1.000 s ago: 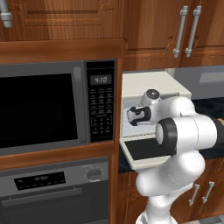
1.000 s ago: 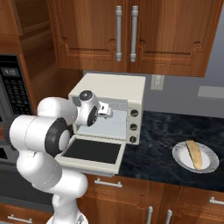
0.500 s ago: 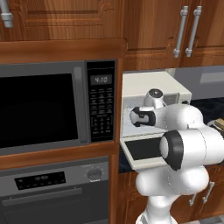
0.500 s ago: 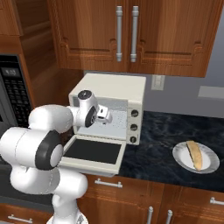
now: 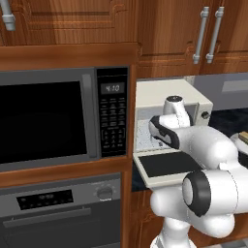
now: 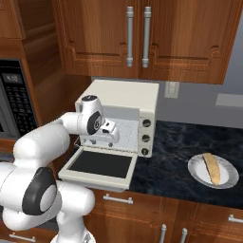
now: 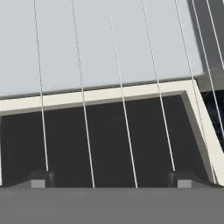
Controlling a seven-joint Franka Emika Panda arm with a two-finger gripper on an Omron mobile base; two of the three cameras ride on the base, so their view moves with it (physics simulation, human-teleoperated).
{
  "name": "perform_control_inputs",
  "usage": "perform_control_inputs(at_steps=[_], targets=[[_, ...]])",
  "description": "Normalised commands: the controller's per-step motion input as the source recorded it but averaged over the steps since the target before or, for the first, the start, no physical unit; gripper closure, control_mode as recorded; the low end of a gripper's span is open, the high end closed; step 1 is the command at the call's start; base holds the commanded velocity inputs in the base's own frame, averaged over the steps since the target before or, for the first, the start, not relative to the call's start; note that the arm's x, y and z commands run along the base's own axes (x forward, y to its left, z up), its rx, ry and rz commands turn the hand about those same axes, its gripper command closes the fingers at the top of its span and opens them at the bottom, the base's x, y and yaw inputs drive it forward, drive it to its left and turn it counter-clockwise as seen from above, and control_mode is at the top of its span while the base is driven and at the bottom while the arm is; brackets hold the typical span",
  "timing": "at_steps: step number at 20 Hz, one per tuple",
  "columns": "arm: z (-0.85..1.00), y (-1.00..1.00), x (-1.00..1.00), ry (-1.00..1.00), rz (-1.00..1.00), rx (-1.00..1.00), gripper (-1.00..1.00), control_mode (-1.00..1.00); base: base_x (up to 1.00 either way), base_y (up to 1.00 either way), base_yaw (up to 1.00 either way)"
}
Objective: Pull the toaster oven rack outwards. Pick up the baguette from the plate and place it on the toaster oven rack. Close the toaster oven door fully and set the temperature to the lowest setting.
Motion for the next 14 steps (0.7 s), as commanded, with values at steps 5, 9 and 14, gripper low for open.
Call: perform_control_inputs(at_steps=[5,9,14], targets=[[0.08,-0.19,-0.61,0.18,-0.02,-0.02,-1.0,-1.0,0.0,0.0,0.0],[0.54,0.0,0.0,-0.02,0.0,0.07,-1.0,-1.0,0.0,0.0,0.0],[0.01,0.0,0.2,-0.1,0.0,0.07,-1.0,-1.0,0.0,0.0,0.0]])
